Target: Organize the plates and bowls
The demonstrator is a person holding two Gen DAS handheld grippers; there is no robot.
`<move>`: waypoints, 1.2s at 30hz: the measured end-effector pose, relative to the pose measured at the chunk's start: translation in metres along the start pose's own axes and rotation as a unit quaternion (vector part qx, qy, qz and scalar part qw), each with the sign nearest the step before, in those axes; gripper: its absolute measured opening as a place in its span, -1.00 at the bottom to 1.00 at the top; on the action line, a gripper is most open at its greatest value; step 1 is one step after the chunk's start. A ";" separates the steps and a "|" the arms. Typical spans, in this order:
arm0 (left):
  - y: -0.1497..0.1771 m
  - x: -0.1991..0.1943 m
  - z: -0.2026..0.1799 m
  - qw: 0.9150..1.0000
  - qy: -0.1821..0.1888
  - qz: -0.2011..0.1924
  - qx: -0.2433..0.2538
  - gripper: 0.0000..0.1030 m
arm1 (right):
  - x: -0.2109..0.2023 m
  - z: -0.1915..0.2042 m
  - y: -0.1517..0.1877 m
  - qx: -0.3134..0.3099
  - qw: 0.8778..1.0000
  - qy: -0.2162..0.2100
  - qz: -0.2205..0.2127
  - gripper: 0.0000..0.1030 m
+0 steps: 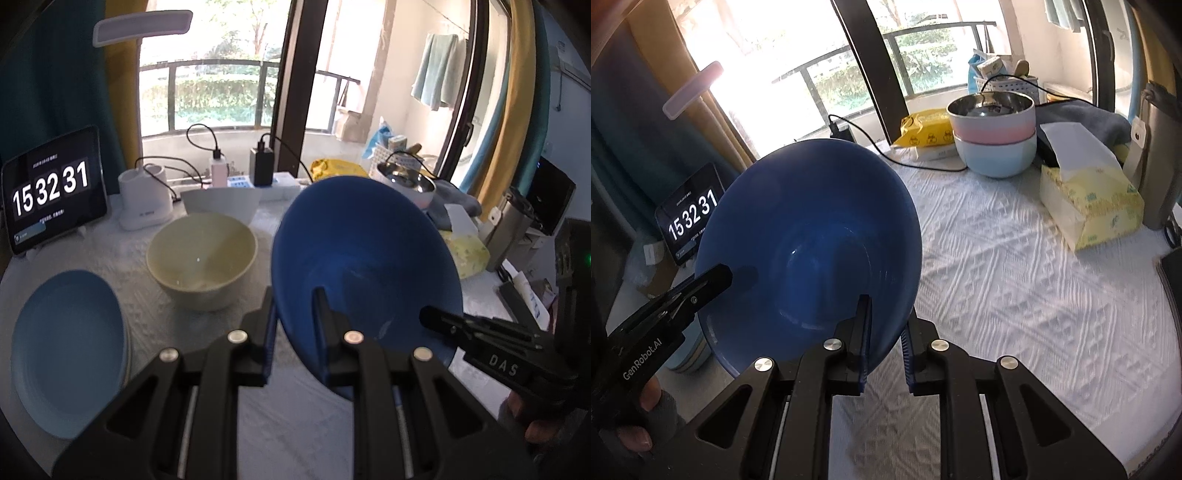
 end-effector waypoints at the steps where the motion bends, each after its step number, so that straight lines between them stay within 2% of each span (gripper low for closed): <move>1: 0.003 -0.002 -0.001 1.000 0.001 0.001 0.001 -0.64 | -0.001 0.000 0.002 0.001 1.000 0.000 0.003 -0.67; 15: 0.046 -0.022 -0.007 0.999 0.013 0.036 0.004 -0.64 | -0.013 -0.001 0.039 0.003 0.998 0.006 0.056 -0.63; 18: 0.055 -0.024 -0.005 0.999 0.016 0.044 0.001 -0.64 | -0.017 0.003 0.045 -0.003 0.998 0.005 0.063 -0.53; 23: 0.060 -0.026 0.003 0.999 0.014 0.052 -0.009 -0.64 | -0.014 0.010 0.053 -0.005 0.997 0.003 0.075 -0.49; 28: 0.066 -0.025 0.009 0.998 0.017 0.065 -0.017 -0.64 | -0.004 0.018 0.060 0.002 0.995 -0.007 0.100 -0.25; 36: 0.072 -0.021 0.020 0.996 0.018 0.079 -0.035 -0.61 | -0.001 0.025 0.055 -0.001 0.995 -0.017 0.098 -0.22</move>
Point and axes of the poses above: each gripper's, at about its wrist camera, not at the fingertips, and x roughly the way its jaws point, z to its left, y to its underside, the point moved 10 cm from there along x, roughly the way its jaws point, and after that the axes turned 2 degrees about x, right-handed, at the moved point
